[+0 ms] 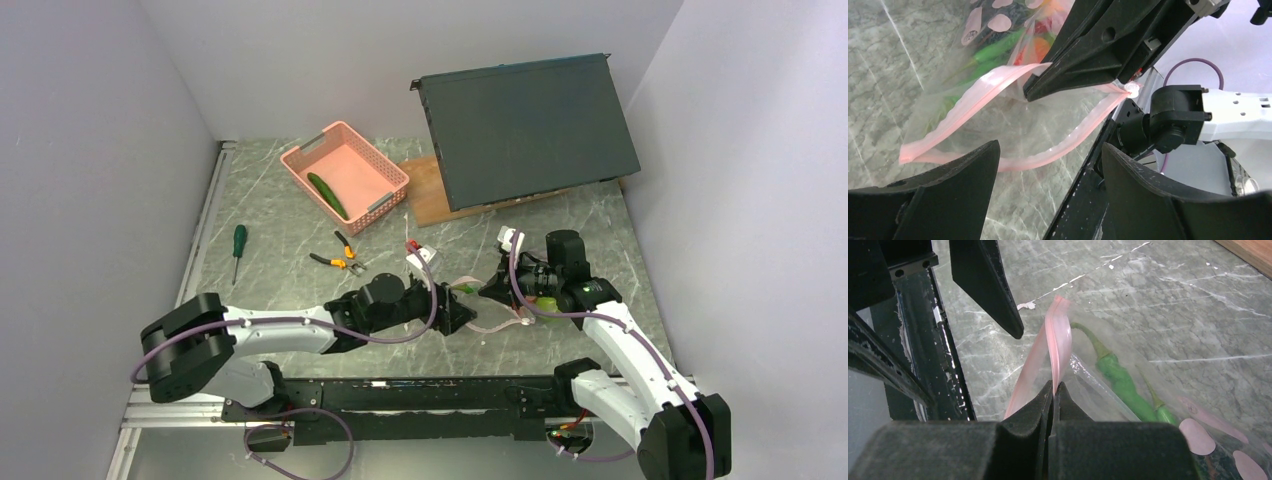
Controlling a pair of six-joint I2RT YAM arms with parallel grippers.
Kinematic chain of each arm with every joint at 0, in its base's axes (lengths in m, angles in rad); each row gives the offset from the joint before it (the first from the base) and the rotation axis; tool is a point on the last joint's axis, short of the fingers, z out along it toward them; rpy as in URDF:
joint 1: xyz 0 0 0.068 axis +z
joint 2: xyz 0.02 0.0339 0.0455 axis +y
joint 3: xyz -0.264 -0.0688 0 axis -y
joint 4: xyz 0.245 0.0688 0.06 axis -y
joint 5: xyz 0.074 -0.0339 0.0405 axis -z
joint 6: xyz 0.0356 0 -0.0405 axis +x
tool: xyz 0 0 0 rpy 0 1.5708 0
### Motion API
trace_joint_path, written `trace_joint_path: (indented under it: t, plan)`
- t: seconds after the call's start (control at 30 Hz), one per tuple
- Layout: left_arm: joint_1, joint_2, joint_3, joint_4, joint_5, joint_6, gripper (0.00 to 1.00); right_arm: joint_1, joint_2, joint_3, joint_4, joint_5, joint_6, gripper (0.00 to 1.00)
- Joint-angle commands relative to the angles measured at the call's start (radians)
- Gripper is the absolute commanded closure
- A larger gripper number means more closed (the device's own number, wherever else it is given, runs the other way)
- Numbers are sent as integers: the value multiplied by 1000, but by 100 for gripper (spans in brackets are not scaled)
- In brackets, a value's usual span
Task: Open the zip-top bag and remove the fake food
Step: Pick up the fake vegetable from the zipper food storage bag.
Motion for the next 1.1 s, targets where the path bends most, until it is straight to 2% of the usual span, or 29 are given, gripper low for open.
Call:
trace_joint_path:
  t: [0.0,0.1,0.37,0.5,0.77,0.9,1.07]
  plan:
    - [-32,38,92,-74,-119,47,22,-7,-16,28,4,-23,-20,100]
    - [-45,68,133,-142,-173,67,22,-7,-16,28,4,-23,-21,100]
    - [-50,134,179,-201,-226,76,23,-7,-36,24,-18,-51,-50,100]
    - [-51,128,167,-196,-279,18,23,-7,-43,24,-24,-69,-59,100]
    - [-64,160,224,-314,-437,-249,29,-8,-41,24,-25,-71,-61,100]
    - [-74,184,269,-413,-529,-291,34,-7,-43,25,-27,-72,-62,100]
    - [-74,206,281,-430,-567,-270,39,-8,-42,24,-28,-79,-63,100]
